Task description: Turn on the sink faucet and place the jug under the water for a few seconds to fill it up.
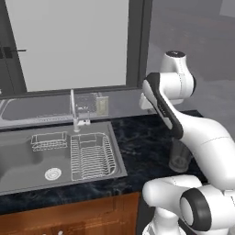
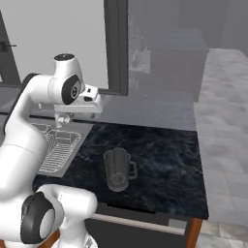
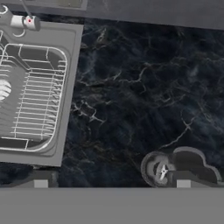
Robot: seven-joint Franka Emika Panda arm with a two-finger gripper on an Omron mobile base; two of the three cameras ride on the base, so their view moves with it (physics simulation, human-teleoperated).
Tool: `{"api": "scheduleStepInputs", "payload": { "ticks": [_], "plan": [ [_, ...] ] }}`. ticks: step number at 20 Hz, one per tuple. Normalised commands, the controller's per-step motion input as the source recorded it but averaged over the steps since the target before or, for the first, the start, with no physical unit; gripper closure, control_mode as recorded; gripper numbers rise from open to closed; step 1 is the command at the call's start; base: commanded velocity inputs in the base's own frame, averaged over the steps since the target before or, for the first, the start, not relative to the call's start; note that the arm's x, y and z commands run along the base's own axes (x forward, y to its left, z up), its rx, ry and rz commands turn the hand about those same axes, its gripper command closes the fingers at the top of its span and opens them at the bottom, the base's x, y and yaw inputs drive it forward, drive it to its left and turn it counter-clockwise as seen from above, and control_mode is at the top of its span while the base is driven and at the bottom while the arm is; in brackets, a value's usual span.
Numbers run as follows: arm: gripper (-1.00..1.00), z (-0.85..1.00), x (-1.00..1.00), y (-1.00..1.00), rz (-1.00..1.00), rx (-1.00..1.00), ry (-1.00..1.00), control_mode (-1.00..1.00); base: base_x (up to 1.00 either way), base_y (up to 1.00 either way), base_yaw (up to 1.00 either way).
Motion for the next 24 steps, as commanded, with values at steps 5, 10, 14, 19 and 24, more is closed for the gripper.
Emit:
{"api": "scheduleStepInputs", "payload": {
  "ticks": [5,10,14,19,24],
  "plan": [
    [-1.00,0.00,0.00,0.00,0.00,0.00,0.00,1.00,0.00,0.34,0.00],
    [-1.00,0.00,0.00,0.00,0.00,0.00,0.00,1.00,0.00,0.40,0.00],
    [-1.00,0.00,0.00,0.00,0.00,0.00,0.00,1.00,0.00,0.40,0.00],
    [-1.00,0.00,0.00,0.00,0.00,0.00,0.00,1.00,0.00,0.37,0.00],
    [-1.00,0.00,0.00,0.00,0.00,0.00,0.00,1.00,0.00,0.04,0.00]
  ]
}}
